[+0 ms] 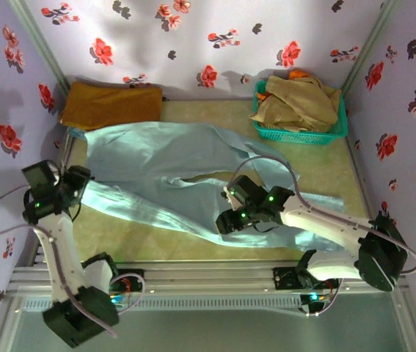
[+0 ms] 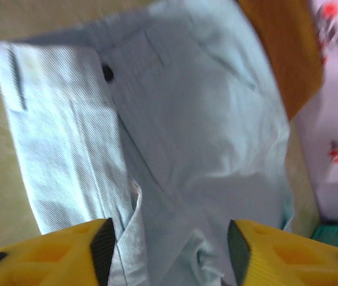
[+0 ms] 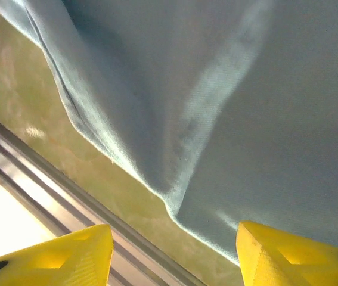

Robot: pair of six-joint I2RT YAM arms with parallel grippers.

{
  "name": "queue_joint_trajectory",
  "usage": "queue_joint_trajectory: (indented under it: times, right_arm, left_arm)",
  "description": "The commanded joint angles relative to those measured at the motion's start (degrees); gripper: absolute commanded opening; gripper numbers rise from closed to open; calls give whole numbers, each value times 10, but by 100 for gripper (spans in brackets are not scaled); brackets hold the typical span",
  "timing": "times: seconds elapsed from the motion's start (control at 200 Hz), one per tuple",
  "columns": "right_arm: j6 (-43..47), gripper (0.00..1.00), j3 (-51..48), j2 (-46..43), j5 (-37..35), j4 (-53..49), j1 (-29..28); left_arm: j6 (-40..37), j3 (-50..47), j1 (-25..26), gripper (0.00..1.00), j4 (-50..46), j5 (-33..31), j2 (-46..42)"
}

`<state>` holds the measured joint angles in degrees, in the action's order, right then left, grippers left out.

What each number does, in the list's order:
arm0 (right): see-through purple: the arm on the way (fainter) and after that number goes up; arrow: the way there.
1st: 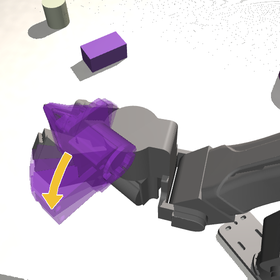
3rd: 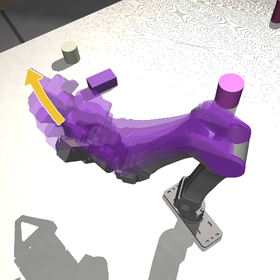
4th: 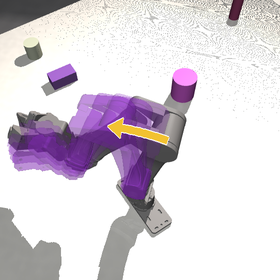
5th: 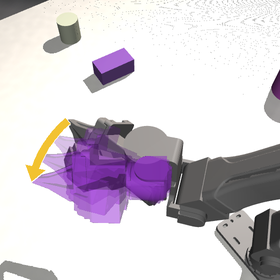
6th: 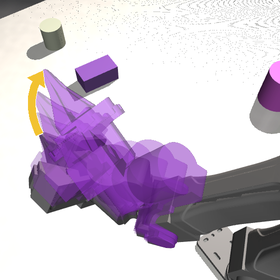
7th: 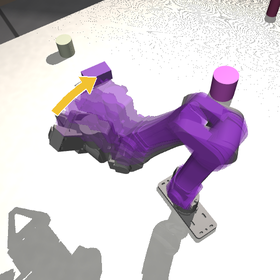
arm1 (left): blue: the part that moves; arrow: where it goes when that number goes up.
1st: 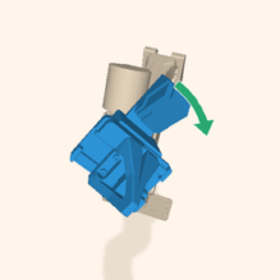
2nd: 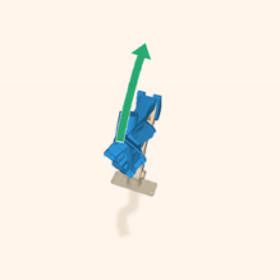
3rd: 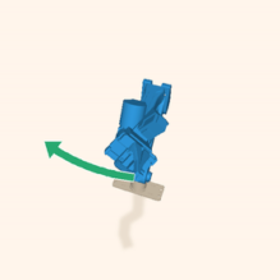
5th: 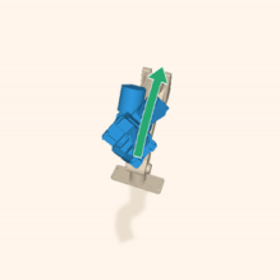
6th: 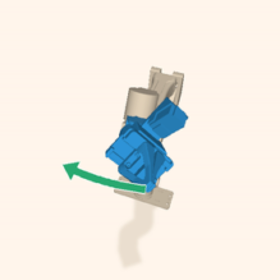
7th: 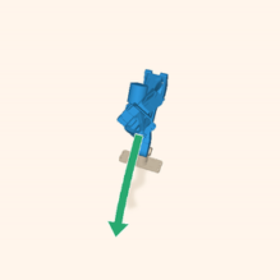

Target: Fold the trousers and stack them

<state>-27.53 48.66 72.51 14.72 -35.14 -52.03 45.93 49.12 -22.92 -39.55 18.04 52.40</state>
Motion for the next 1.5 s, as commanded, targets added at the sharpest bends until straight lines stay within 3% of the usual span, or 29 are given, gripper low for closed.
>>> queue_joint_trajectory:
  times: [0.0, 0.23, 0.485, 0.65, 0.895, 1.005, 1.12, 1.185, 1.355, 1.495]
  right_arm:
    - [5, 58, 48, 40, -53, -9, 1]
    - [2, 58, 63, 99, -45, 45, 44]
    - [7, 59, 62, 103, -31, 38, 106]
    - [2, 59, 63, 103, -36, 39, 112]
    - [3, 58, 70, 107, -53, 30, 113]
    - [3, 58, 74, 108, -56, 29, 115]
    - [5, 57, 81, 112, -58, 23, 114]
    - [5, 57, 81, 109, -61, 23, 115]
    - [3, 57, 79, 108, -63, 24, 115]
    - [4, 57, 80, 109, -65, 22, 116]
  left_arm:
    - [-19, -20, 50, 59, 36, -27, 66]
    - [9, -45, 102, 63, 100, -40, 175]
    - [61, -113, 157, 50, 184, -53, 247]
    - [70, -146, 161, 42, 181, -63, 231]
    - [54, -136, 169, 54, 106, -88, 144]
    - [68, -156, 178, 53, 131, -84, 148]
    - [84, -167, 193, 46, 171, -79, 170]
    - [92, -166, 200, 35, 183, -79, 182]
    - [105, -176, 213, 33, 205, -84, 194]
    - [102, -188, 214, 3, 214, -84, 196]
